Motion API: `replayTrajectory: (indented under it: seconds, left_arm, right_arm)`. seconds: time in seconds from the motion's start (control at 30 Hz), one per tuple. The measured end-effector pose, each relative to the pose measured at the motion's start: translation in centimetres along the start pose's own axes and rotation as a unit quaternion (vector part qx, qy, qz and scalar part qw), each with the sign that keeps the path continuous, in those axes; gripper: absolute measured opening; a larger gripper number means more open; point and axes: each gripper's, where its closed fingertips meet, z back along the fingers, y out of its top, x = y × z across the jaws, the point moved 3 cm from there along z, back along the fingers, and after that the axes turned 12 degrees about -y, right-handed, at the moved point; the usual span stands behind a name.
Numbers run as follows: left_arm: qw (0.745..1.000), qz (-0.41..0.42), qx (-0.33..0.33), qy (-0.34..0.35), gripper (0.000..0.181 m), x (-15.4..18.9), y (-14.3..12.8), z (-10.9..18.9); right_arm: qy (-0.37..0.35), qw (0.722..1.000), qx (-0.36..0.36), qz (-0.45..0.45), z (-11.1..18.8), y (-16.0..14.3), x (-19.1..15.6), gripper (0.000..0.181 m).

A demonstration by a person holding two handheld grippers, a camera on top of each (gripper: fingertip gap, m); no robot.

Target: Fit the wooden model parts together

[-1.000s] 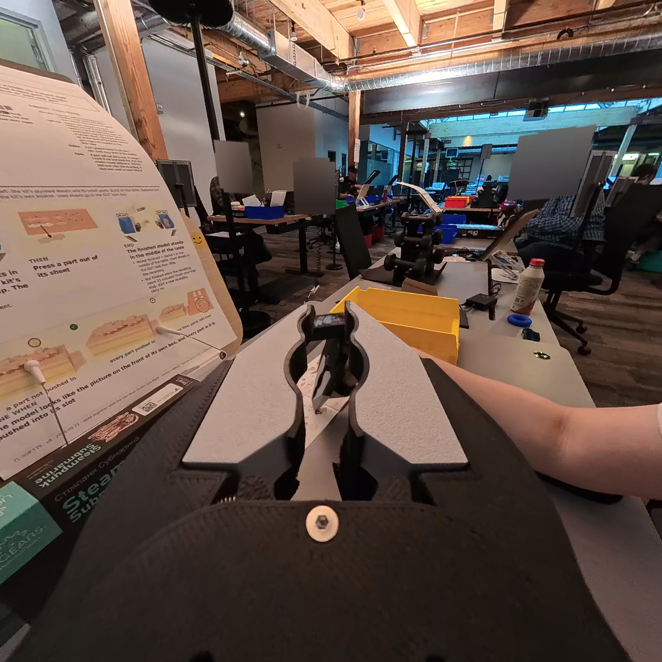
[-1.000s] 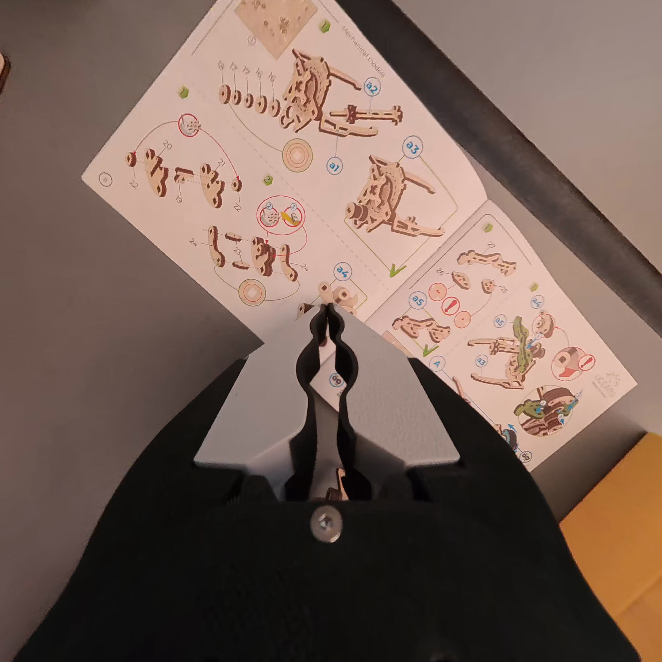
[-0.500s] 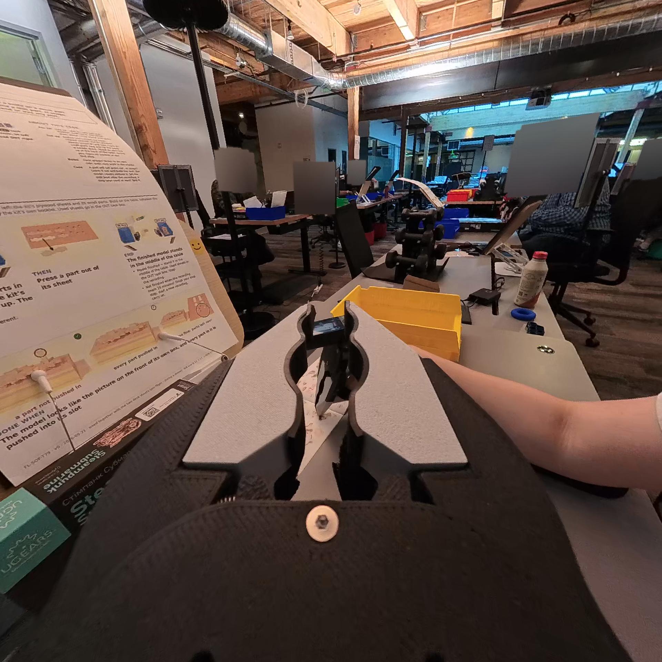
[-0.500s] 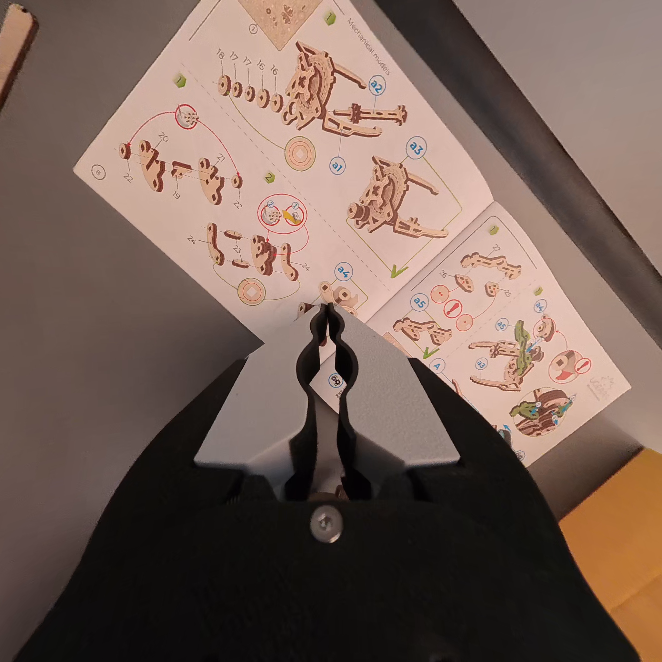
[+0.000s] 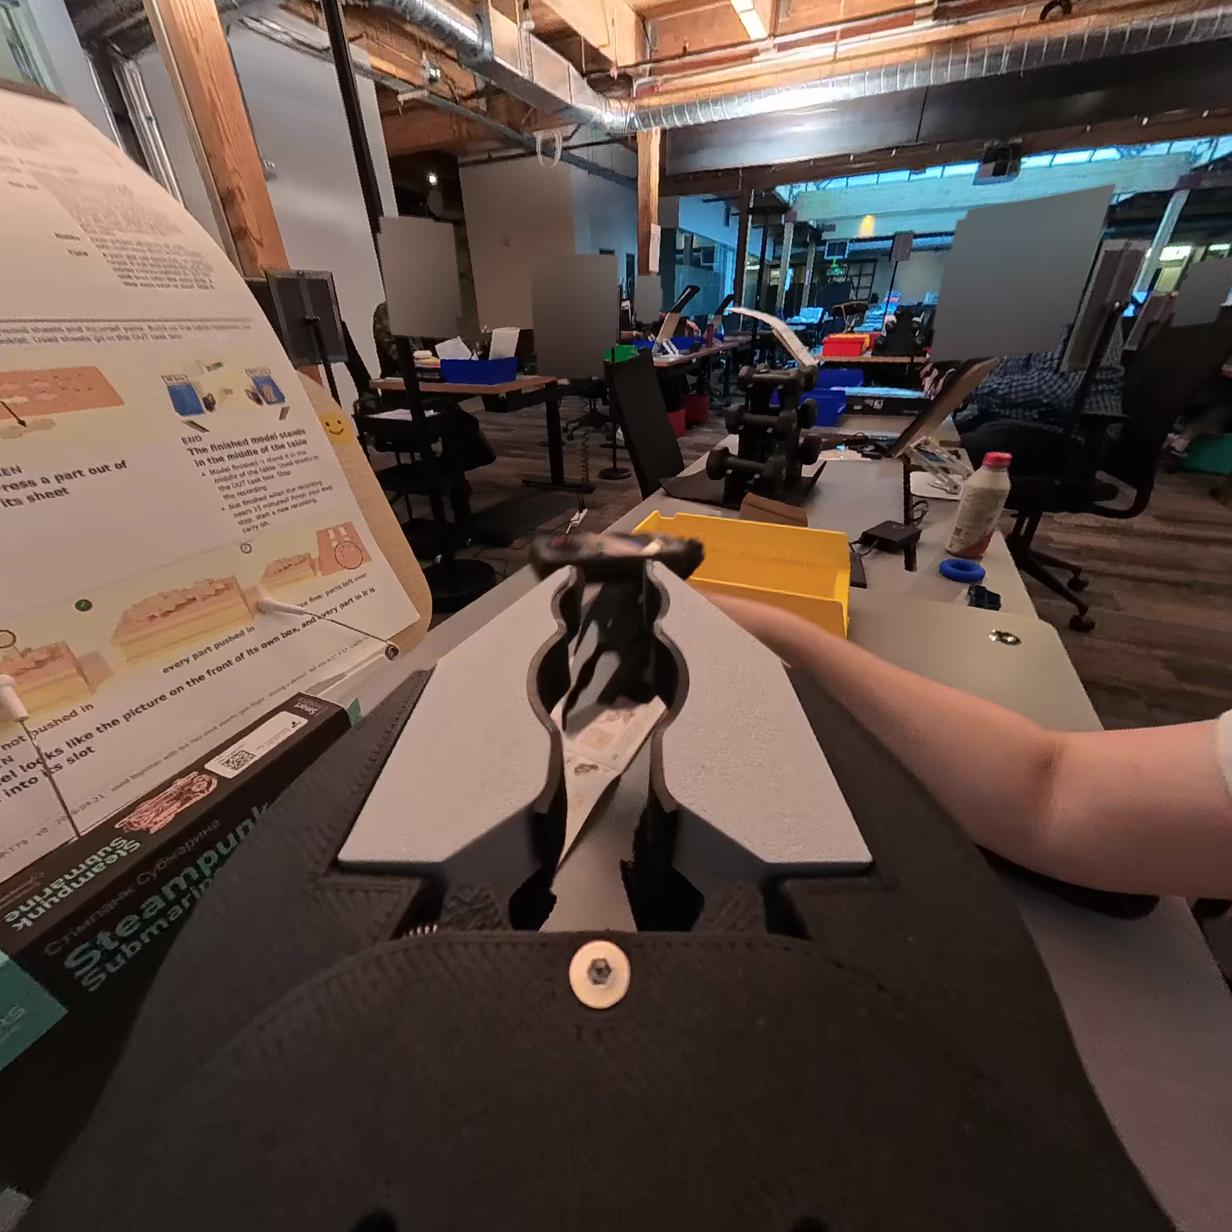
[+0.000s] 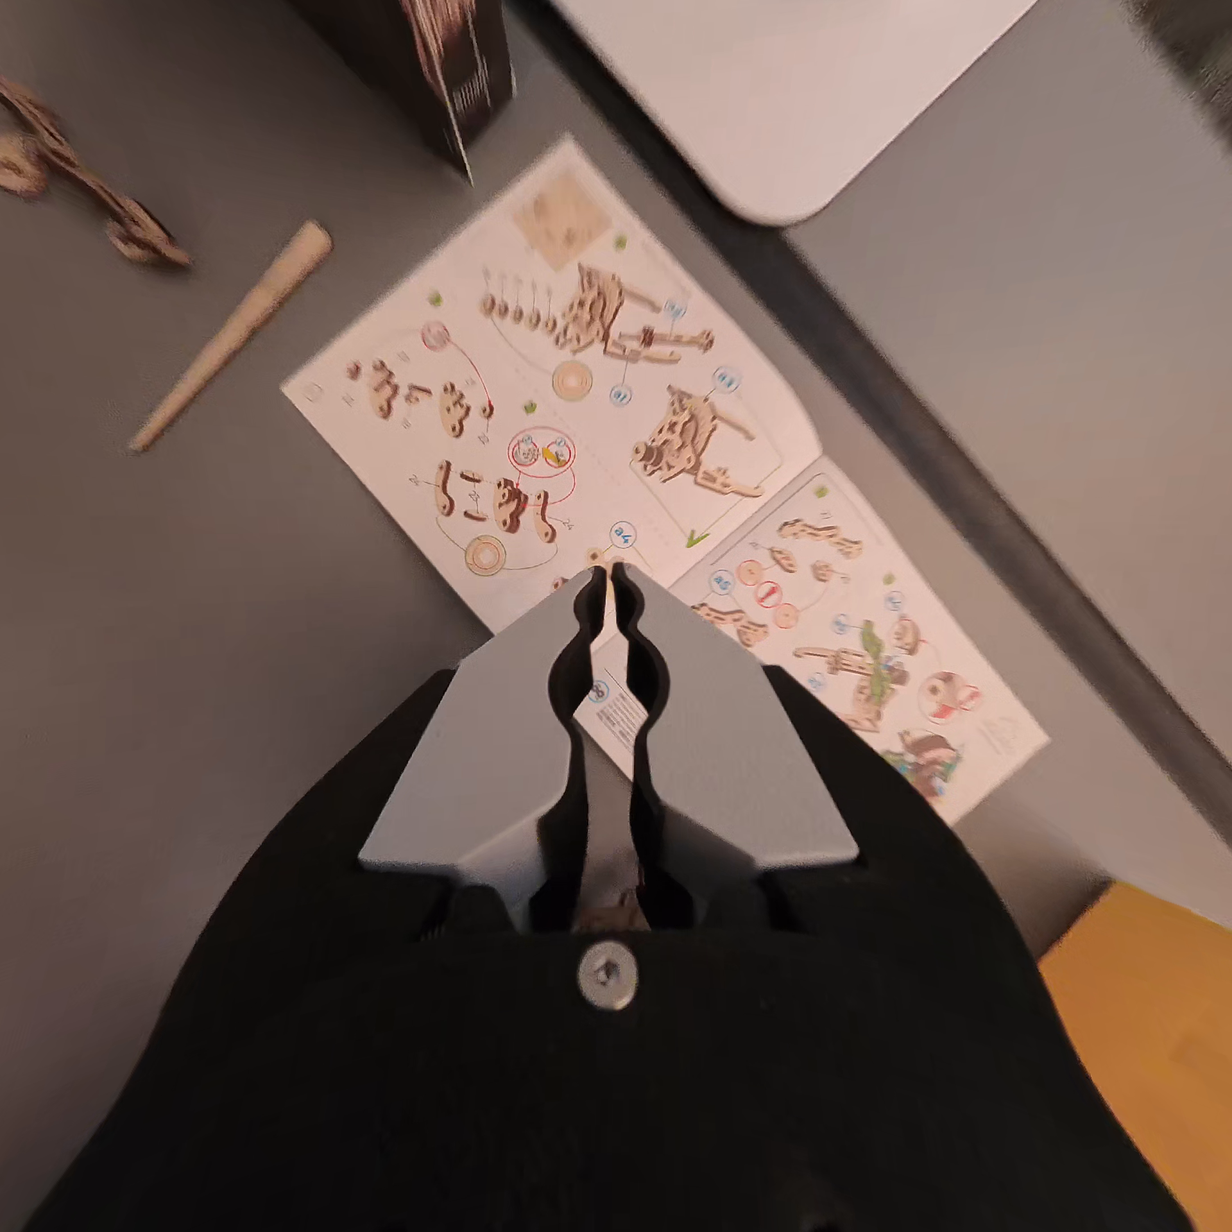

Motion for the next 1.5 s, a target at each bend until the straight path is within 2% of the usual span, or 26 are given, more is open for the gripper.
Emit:
replayTrajectory:
  seconds: [0.03, 0.13, 0.2, 0.3, 0.37, 0.43, 0.53, 0.6, 0.67, 0.73, 0.87, 1.1, 1.2, 1.33, 1.4, 1.5]
  left_arm:
    - [1.000, 0.000, -0.009, 0.003, 0.017, -0.2, -0.4, -0.3]
    - [0.999, 0.000, -0.045, 0.023, 0.017, -1.2, -2.1, -1.3]
    - [0.996, 0.004, -0.085, 0.038, 0.018, -2.0, -3.9, -2.2]
    - [0.988, 0.003, -0.143, 0.053, 0.019, -2.9, -6.6, -3.4]
    - [0.986, 0.009, -0.156, 0.053, 0.020, -3.2, -7.7, -4.0]
    - [0.987, 0.026, -0.155, 0.046, 0.020, -3.5, -8.4, -4.5]
    - [0.988, 0.064, -0.135, 0.025, 0.020, -3.7, -9.5, -5.5]
    - [0.986, 0.078, -0.143, 0.028, 0.021, -4.2, -10.5, -5.8]
    - [0.984, 0.081, -0.154, 0.034, 0.021, -4.5, -11.1, -5.8]
    - [0.983, 0.077, -0.158, 0.044, 0.021, -4.8, -11.1, -5.7]
    - [0.983, 0.058, -0.165, 0.060, 0.019, -5.0, -10.7, -5.2]
    - [0.981, 0.034, -0.179, 0.073, 0.017, -4.9, -10.0, -4.8]
    - [0.974, -0.002, -0.193, 0.118, 0.017, -5.8, -8.9, -3.0]
    - [0.969, -0.028, -0.172, 0.175, 0.017, -6.5, -6.0, 0.0]
    - [0.970, -0.034, -0.153, 0.185, 0.016, -6.2, -4.5, 1.3]
    - [0.969, -0.045, -0.136, 0.199, 0.015, -5.8, -2.8, 2.8]
  right_arm:
    - [-0.005, 1.000, 0.027, -0.008, 1.5, 0.6, 0.6, 0.003]
    - [-0.030, 0.994, 0.102, -0.033, 6.5, 1.6, 2.5, 0.009]
    - [-0.056, 0.988, 0.139, -0.040, 10.3, 1.7, 3.4, 0.019]
    - [-0.069, 0.966, 0.246, -0.044, 16.3, 3.4, 2.5, 0.021]
    - [-0.078, 0.950, 0.302, -0.020, 18.0, 4.9, 2.1, 0.020]
    - [-0.110, 0.942, 0.316, 0.004, 16.9, 5.0, 2.9, 0.022]
    - [-0.176, 0.934, 0.312, 0.014, 13.7, 2.1, 4.8, 0.027]
    - [-0.204, 0.921, 0.331, 0.020, 13.1, 1.6, 6.0, 0.023]
    - [-0.210, 0.914, 0.347, 0.014, 13.9, 2.2, 6.8, 0.023]
    - [-0.190, 0.898, 0.397, 0.020, 15.0, 3.2, 6.3, 0.022]
    - [-0.217, 0.882, 0.418, 0.016, 14.9, 3.4, 7.1, 0.018]
    - [-0.144, 0.898, 0.416, -0.013, 12.4, 3.5, 6.4, 0.018]
    - [-0.059, 0.893, 0.446, 0.001, 12.8, 4.7, 3.6, 0.018]
    - [0.112, 0.857, 0.501, 0.041, 13.0, 7.4, -4.5, 0.017]
    - [0.172, 0.852, 0.491, 0.064, 11.2, 8.2, -9.0, 0.017]
    - [0.201, 0.879, 0.424, 0.085, 5.9, 8.5, -13.9, 0.017]
